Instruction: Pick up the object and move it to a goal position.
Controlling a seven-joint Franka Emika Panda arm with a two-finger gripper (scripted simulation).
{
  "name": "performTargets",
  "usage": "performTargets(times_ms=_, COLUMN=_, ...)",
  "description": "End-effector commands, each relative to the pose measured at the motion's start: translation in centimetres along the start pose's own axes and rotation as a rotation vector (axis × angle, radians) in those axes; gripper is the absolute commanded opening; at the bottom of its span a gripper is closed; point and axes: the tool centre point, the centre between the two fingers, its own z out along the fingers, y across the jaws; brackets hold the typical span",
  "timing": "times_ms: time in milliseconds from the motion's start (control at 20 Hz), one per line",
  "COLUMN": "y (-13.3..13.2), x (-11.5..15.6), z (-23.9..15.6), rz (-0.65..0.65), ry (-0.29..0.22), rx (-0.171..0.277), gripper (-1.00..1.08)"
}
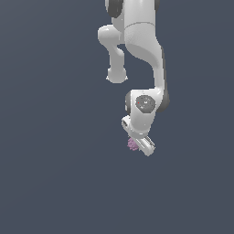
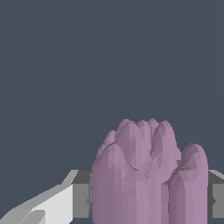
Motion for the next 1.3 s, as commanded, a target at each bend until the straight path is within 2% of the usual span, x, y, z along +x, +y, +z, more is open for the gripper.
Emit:
performTargets(times_ms=0, y=0.0, x=0.0, z=0.0, rz=0.000, ry=0.000, rx=0.000, gripper=-1.00)
performTargets(times_ms=300, y=0.0, x=-0.9, z=-1.1, rz=0.000, ry=0.000, rx=0.000, gripper=-1.00)
performTargets(times_ms=550, y=0.1, x=-2.6, z=-3.4, rz=0.000, ry=0.000, rx=0.000, gripper=-1.00)
performTargets(times_ms=1250, y=0.1, x=-11.6, z=-15.5, rz=0.001, ry=0.001, rx=-0.001, gripper=-1.00)
